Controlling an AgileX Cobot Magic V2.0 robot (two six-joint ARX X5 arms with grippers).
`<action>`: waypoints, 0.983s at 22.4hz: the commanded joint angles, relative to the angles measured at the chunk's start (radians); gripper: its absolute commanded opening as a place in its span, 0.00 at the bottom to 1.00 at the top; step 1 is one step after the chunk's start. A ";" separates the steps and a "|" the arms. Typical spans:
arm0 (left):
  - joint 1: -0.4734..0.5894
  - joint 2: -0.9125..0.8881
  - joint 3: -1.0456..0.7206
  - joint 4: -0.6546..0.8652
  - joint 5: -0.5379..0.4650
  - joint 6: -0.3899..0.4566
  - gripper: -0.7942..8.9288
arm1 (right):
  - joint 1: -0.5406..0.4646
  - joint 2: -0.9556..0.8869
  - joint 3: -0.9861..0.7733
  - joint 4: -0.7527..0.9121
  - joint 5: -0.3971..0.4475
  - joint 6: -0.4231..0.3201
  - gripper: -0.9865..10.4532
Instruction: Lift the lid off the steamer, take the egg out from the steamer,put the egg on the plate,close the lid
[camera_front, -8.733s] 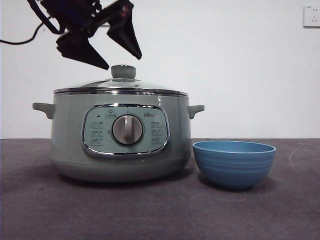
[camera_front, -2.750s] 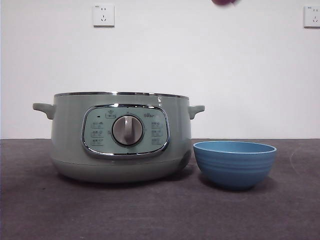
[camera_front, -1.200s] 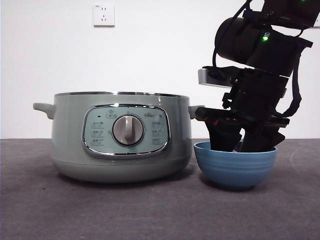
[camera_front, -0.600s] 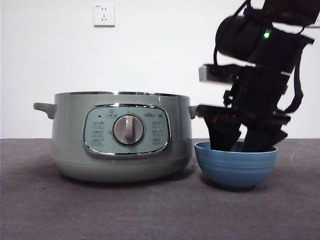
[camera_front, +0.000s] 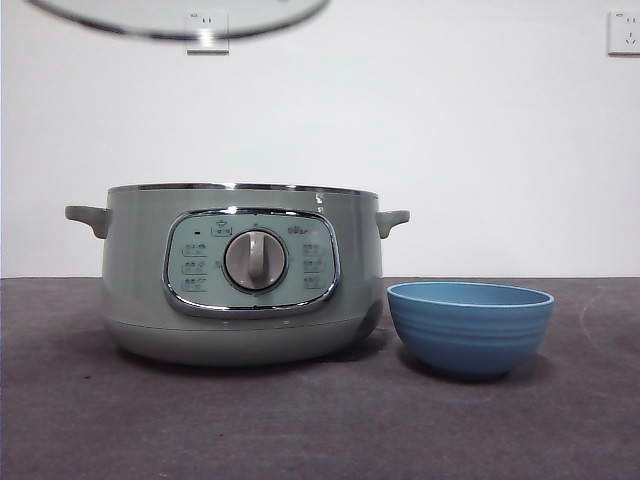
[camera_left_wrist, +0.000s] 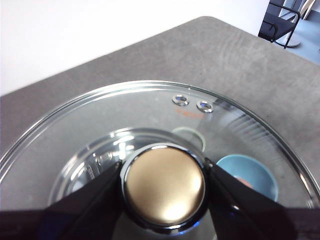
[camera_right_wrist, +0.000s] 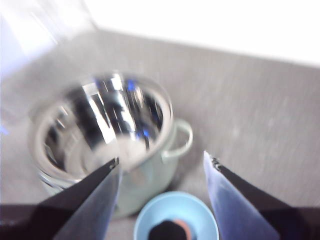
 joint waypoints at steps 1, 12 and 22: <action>0.001 -0.008 -0.121 0.151 -0.020 -0.004 0.07 | 0.002 -0.082 0.000 -0.024 0.003 0.024 0.34; 0.001 0.145 -0.230 0.420 -0.045 -0.005 0.07 | 0.002 -0.198 0.000 -0.145 -0.003 0.058 0.34; -0.006 0.246 -0.230 0.569 -0.045 -0.033 0.07 | 0.003 -0.198 0.000 -0.185 -0.004 0.058 0.34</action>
